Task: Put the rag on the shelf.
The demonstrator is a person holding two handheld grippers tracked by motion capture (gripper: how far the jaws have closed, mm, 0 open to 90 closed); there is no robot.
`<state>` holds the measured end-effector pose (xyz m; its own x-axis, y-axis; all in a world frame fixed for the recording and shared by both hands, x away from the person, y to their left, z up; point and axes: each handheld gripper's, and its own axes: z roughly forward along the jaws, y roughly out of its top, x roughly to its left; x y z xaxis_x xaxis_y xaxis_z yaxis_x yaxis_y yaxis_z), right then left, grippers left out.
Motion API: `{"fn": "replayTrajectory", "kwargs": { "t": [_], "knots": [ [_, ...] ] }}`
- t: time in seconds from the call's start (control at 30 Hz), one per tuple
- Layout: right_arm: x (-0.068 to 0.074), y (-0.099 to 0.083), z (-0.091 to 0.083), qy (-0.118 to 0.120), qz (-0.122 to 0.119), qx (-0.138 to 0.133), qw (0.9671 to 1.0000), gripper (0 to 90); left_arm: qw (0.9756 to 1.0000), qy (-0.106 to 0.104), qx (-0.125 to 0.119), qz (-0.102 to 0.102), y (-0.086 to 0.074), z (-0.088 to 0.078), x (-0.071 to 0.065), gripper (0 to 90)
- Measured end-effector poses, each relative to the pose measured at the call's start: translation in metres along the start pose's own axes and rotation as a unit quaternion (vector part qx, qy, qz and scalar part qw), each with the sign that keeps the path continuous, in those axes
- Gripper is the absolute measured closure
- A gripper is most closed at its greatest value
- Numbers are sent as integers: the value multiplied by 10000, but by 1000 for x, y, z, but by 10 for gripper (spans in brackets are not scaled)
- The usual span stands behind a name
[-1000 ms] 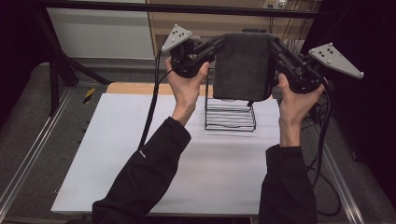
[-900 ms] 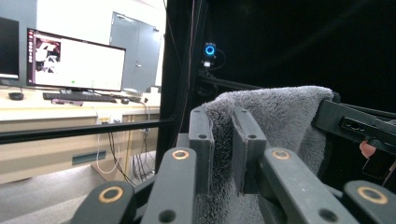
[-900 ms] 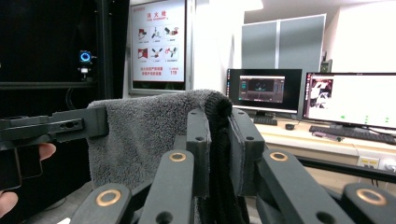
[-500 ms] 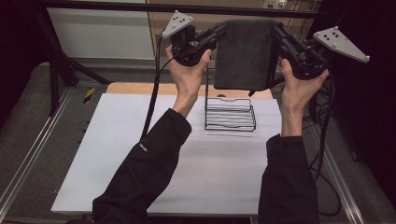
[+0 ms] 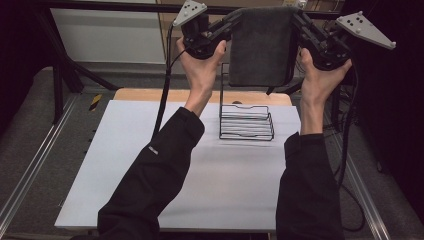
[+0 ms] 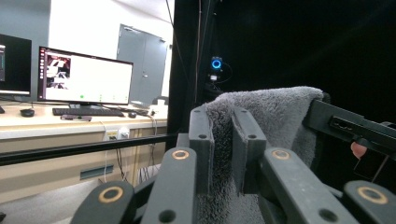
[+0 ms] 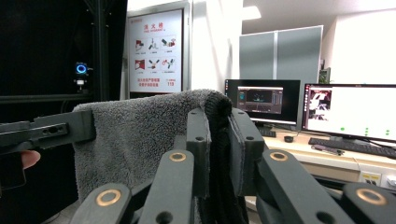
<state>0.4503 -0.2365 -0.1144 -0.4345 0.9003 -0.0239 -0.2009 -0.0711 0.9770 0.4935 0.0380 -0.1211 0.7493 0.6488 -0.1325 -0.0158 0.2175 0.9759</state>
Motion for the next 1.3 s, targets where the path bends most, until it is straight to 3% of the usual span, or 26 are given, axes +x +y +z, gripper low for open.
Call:
{"fn": "replayTrajectory", "kwargs": {
  "t": [0.07, 0.4, 0.7, 1.3],
  "knots": [
    [-1, 0, 3, -18, -37, -11, 10000, 805, 9999, 13, -7, -103, 1, 2, 2, 797],
    [-10, -2, 20, -71, -48, 21, 10000, 805, 9998, 179, 68, 107, 1, 14, 9, 797],
    [-19, -8, 31, -74, -54, 112, 9999, 805, 9995, 189, 166, 168, -3, 25, 19, 797],
    [-21, -26, 31, -45, -97, 411, 9991, 805, 9982, 156, 497, 298, -22, 25, 30, 797]
  ]
}}
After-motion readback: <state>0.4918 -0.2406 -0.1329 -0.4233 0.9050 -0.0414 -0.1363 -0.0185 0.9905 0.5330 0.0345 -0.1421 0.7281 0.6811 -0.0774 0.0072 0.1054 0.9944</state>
